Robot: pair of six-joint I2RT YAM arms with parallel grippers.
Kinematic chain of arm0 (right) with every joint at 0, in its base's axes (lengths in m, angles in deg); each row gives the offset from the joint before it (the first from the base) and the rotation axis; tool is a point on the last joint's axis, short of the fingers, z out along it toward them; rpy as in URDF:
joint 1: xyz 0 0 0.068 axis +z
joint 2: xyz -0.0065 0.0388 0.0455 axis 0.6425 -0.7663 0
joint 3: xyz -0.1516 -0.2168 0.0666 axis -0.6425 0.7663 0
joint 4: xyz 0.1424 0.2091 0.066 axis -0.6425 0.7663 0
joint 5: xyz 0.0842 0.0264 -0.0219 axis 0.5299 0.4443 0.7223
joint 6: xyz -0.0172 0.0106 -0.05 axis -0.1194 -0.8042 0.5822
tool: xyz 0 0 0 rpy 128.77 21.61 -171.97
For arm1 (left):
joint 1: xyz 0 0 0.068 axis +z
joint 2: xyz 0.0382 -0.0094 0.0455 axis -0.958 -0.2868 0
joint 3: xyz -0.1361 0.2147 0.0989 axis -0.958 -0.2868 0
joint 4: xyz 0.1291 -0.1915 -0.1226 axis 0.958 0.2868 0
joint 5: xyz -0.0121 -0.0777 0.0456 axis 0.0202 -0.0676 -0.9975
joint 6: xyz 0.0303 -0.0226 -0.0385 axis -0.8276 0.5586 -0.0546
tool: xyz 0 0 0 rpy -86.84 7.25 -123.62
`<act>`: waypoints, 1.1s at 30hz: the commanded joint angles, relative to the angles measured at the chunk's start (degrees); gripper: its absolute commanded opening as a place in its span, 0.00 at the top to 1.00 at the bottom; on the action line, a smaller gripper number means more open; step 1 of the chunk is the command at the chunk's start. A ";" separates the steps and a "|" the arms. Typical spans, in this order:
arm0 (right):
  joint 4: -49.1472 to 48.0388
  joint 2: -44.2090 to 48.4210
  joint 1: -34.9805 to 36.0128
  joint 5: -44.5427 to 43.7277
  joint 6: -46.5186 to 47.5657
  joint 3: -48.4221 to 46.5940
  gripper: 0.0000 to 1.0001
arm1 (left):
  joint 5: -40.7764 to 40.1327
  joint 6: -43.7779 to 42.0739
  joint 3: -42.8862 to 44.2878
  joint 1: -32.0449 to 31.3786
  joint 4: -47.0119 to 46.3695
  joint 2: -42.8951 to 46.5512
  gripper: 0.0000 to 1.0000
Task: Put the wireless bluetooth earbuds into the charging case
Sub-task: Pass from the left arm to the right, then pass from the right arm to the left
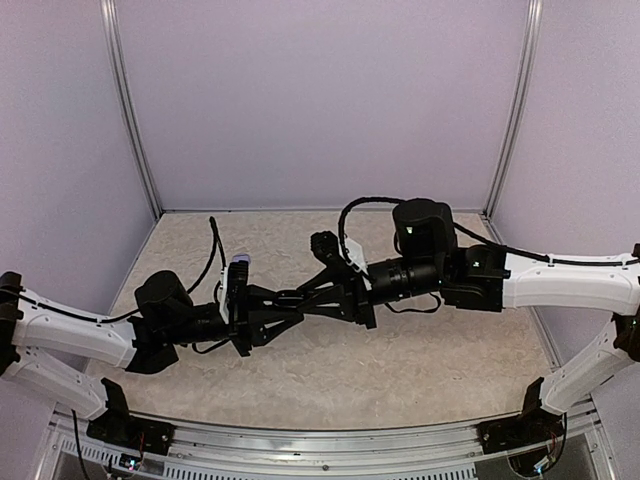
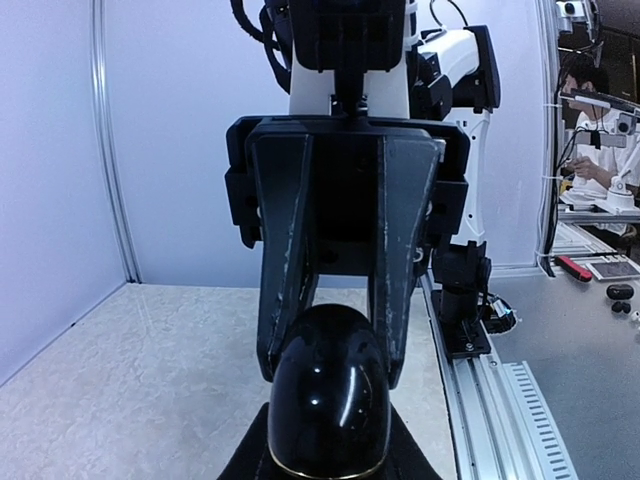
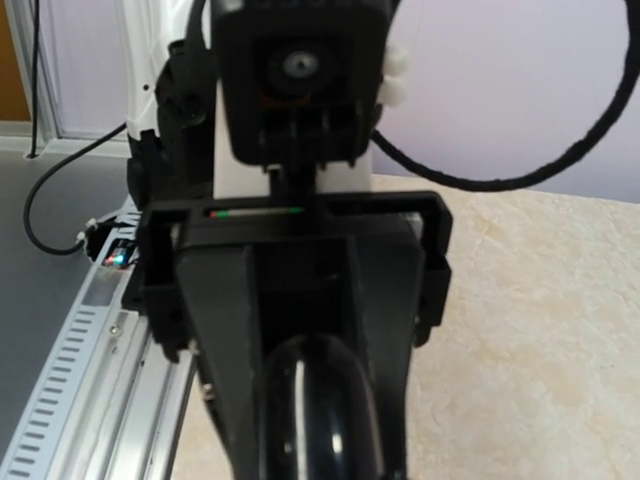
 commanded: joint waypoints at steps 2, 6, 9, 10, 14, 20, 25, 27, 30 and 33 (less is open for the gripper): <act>-1.11 -0.19 -1.19 -3.45 -2.94 -0.45 0.90 | -4.17 -0.63 1.16 -0.28 -0.29 1.37 0.64; -1.89 0.46 -3.58 -3.23 -5.92 0.10 0.92 | -7.98 -2.17 -0.04 -0.11 0.92 2.47 0.45; -1.66 0.50 -5.38 -3.92 -8.97 0.16 0.92 | -13.27 -4.35 -1.66 -0.06 1.75 5.00 0.37; -1.37 0.30 -6.06 -4.69 -9.85 0.06 0.92 | -15.75 -5.15 -2.03 -0.21 2.15 6.14 0.36; -1.57 -1.27 -8.14 -5.57 -19.39 -0.44 0.93 | -25.55 -9.06 -2.86 -1.91 2.84 8.08 0.35; 4.82 -6.18 -8.25 -0.31 -23.51 -4.81 0.94 | -29.07 -24.80 1.07 -5.00 16.00 7.91 0.26; 11.14 -8.50 -8.53 3.96 -23.45 -6.90 0.93 | -27.02 -30.40 1.30 -5.79 20.57 10.64 0.05; 13.14 -9.33 -8.54 5.91 -23.25 -7.63 0.93 | -26.23 -31.91 2.01 -6.26 23.61 10.83 0.03; 15.10 -10.53 -8.63 9.05 -23.32 -8.43 0.93 | -26.09 -34.03 3.04 -7.72 26.63 9.96 0.04; 15.68 -11.50 -8.69 12.08 -23.73 -8.84 0.93 | -25.59 -35.47 4.76 -8.55 29.91 7.67 0.10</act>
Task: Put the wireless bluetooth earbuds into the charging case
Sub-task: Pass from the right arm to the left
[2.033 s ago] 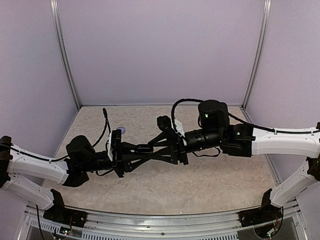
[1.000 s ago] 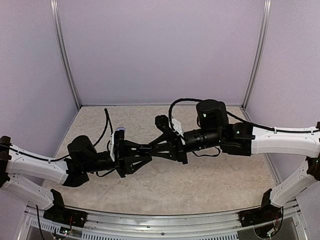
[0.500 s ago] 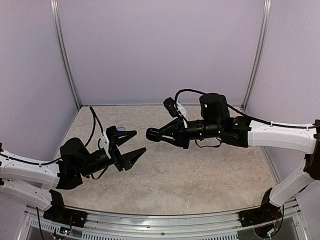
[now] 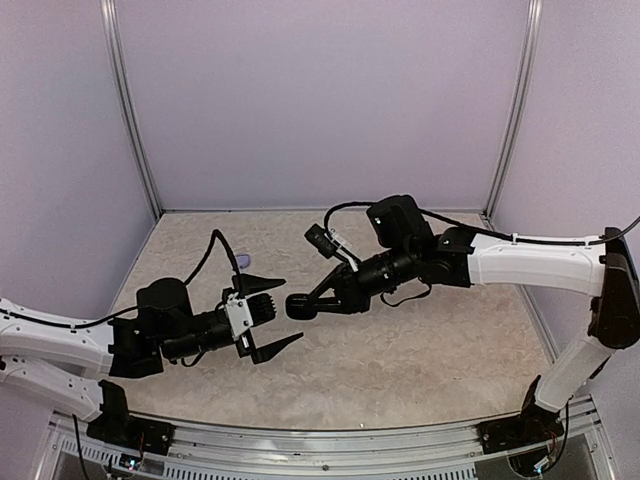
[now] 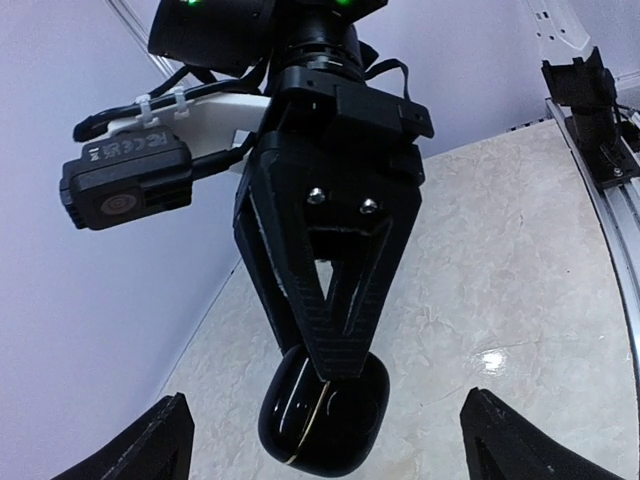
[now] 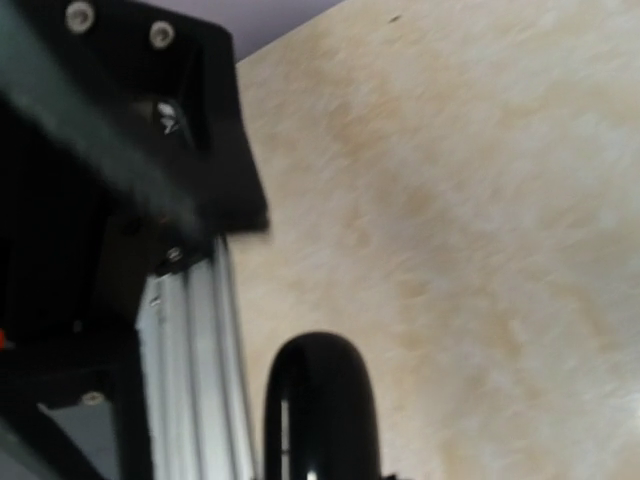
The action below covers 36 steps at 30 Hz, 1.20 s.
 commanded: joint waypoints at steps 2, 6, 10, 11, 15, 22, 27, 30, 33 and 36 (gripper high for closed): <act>2.74 -1.72 -0.35 7.63 -1.35 -2.07 0.93 | 1.78 -5.17 4.00 -1.32 7.47 -3.19 0.15; 2.82 -2.09 -0.32 9.45 -1.92 -2.11 0.92 | 3.71 -5.80 5.05 -1.97 7.09 -4.48 0.22; 2.51 -2.18 -0.33 11.27 -2.37 -1.68 0.92 | 2.67 -7.37 5.47 -2.46 7.24 -5.27 0.27; 2.58 -2.19 -0.35 11.47 -2.29 -1.61 0.92 | 2.40 -7.68 5.51 -2.56 7.25 -5.32 0.28; 3.34 -2.75 -0.33 12.25 -2.01 -1.76 0.91 | 1.87 -8.21 5.56 -2.94 7.01 -5.61 0.36; 3.21 -2.97 -0.64 13.44 -1.70 -1.79 0.82 | -0.79 -8.23 5.48 -3.30 5.87 -5.48 0.57; -0.86 0.00 -4.41 14.24 -3.16 0.93 0.40 | 2.95 -1.80 4.97 0.33 3.66 -5.46 0.68; -5.38 3.06 -7.73 15.24 -4.62 4.39 0.20 | 5.97 4.07 3.99 3.91 -0.41 -6.42 0.70; -7.61 6.26 -10.78 12.87 -4.21 6.54 0.10 | 5.15 11.45 5.93 7.68 -0.38 -9.24 0.73; -9.09 9.33 -12.64 8.25 -3.55 8.79 0.03 | 2.36 16.93 8.84 11.15 1.76 -12.67 0.74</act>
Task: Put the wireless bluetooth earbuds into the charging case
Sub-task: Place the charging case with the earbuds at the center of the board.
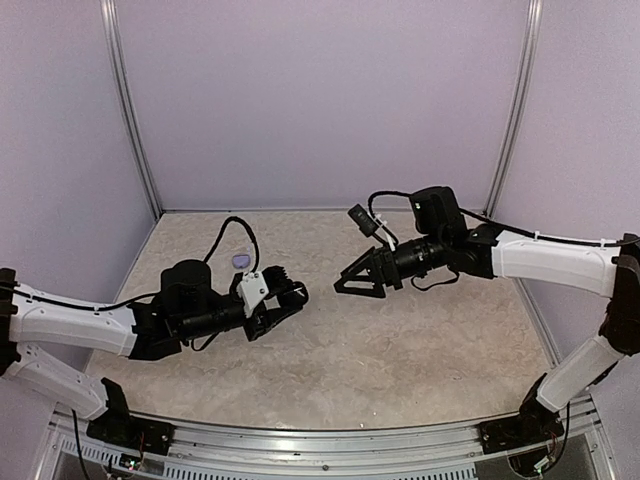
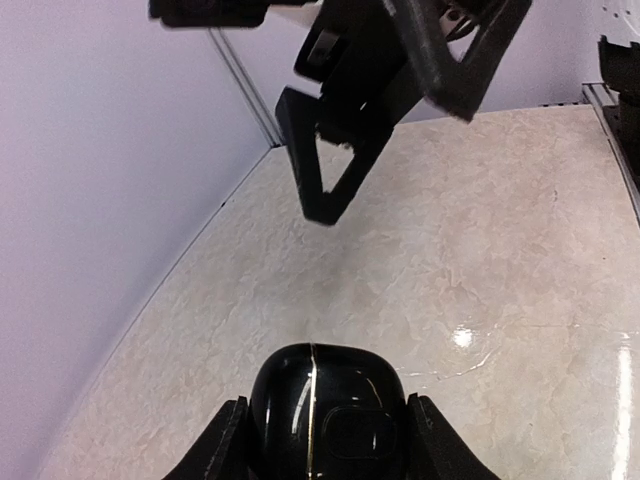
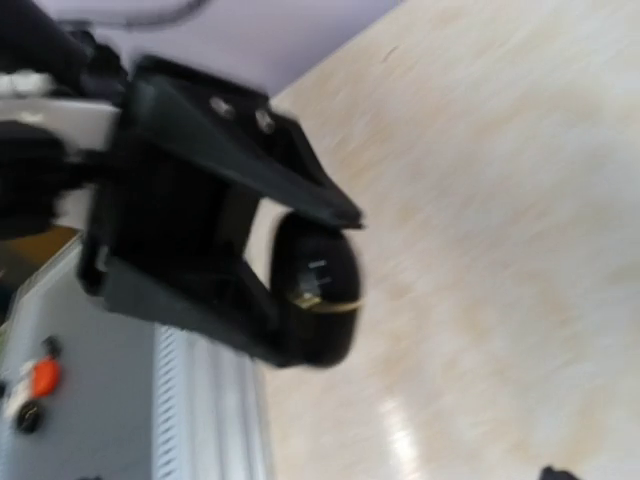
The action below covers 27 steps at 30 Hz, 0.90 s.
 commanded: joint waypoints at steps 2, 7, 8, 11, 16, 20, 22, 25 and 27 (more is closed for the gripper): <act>-5.67 7.18 -2.97 -9.31 0.49 4.27 0.01 | -5.48 14.01 6.12 5.80 0.60 -5.55 0.76; -10.06 12.18 -5.62 -18.50 -1.74 10.97 0.01 | -7.57 25.07 12.77 14.60 5.58 -11.91 0.74; -10.34 12.93 -6.20 -19.89 -1.98 11.76 0.00 | -7.85 26.96 13.98 16.24 6.49 -13.12 0.74; -10.55 15.06 -7.06 -24.87 -2.50 13.63 0.00 | -9.76 30.34 18.19 19.69 9.47 -17.99 0.73; -13.04 20.67 -7.37 -32.63 -4.64 17.96 0.01 | -12.13 33.80 24.24 22.90 12.67 -26.40 0.73; -14.31 22.89 -7.57 -32.75 -4.20 19.85 0.00 | -12.12 35.92 29.06 24.62 14.71 -32.83 0.72; -14.01 22.63 -7.62 -31.74 -4.09 19.84 0.01 | -12.70 36.61 31.50 25.16 16.00 -36.13 0.72; -14.08 21.82 -7.65 -29.90 -4.52 19.76 0.01 | -12.87 37.39 34.65 25.63 17.37 -40.43 0.72; -14.17 21.23 -7.68 -29.06 -4.81 19.79 0.01 | -12.53 37.56 36.47 25.92 18.11 -42.57 0.72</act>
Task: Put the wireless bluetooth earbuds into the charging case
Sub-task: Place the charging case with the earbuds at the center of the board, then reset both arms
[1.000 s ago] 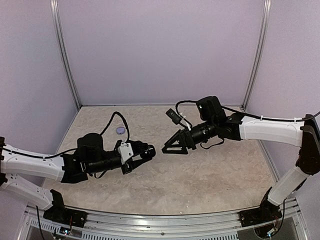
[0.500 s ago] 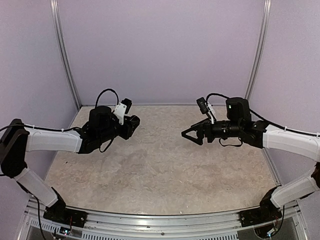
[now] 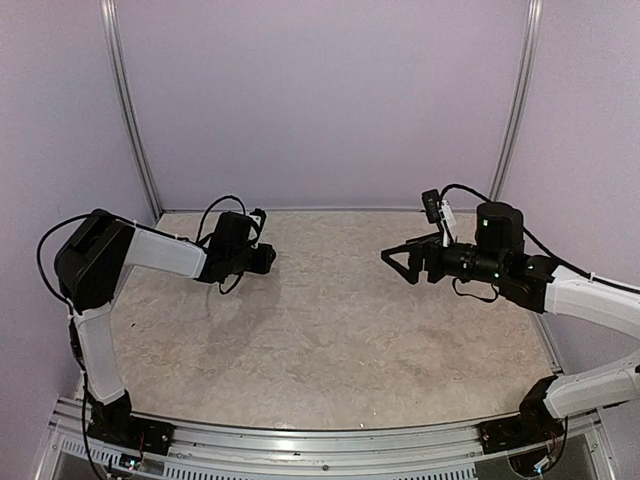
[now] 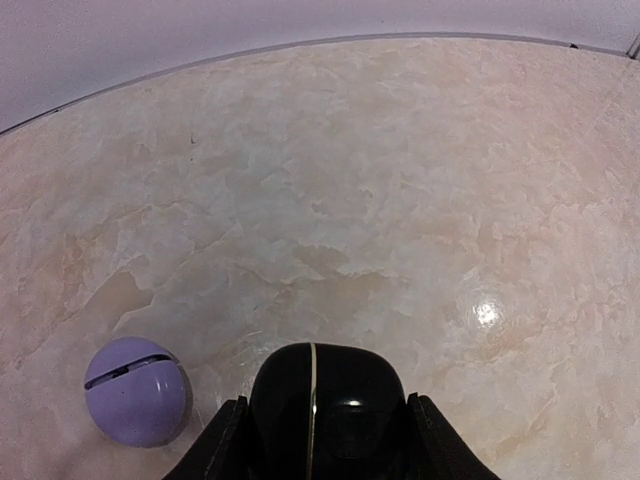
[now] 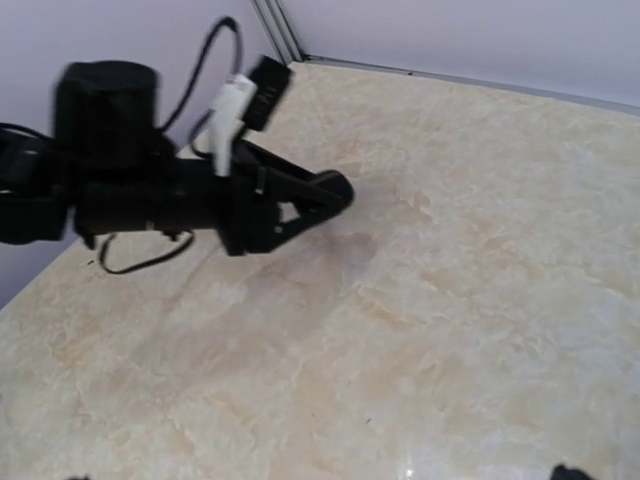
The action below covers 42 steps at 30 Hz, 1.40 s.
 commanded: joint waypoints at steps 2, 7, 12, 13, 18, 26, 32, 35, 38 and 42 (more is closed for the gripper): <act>-1.68 -1.32 -0.61 1.28 -1.16 0.42 0.01 | -0.78 2.38 5.57 0.94 3.49 -5.12 0.72; -0.18 -2.68 -0.62 1.00 -1.11 -0.96 0.00 | -0.55 3.58 8.98 1.61 6.51 -8.82 0.68; 0.69 -3.74 -0.66 1.59 -0.43 -1.86 0.01 | -0.39 4.38 10.53 1.82 8.75 -10.49 0.60; 1.03 -3.94 -0.69 1.77 -0.11 -2.07 0.01 | -0.40 4.46 10.58 1.88 9.01 -10.55 0.56; 3.24 -4.61 -0.70 1.52 1.51 -3.29 0.00 | 0.97 4.07 10.31 1.76 10.01 -8.83 0.36; 4.99 -4.99 -1.46 0.35 3.51 -6.05 0.00 | 4.06 3.64 9.04 0.48 11.87 2.34 0.01; 5.12 -2.40 -4.39 -1.26 4.26 -6.41 0.00 | 1.91 8.36 4.06 1.59 13.13 14.49 0.01; 5.36 -0.09 -5.93 -3.36 4.34 -5.23 0.01 | -1.28 11.81 -0.61 2.51 13.67 21.33 0.01; 5.25 1.88 -7.57 -3.66 4.00 -3.10 0.01 | -5.76 15.28 -6.67 3.15 13.51 27.50 0.01; 3.54 3.87 -9.08 -3.64 2.94 1.40 0.00 | -9.63 17.18 -14.00 3.16 13.98 34.90 0.01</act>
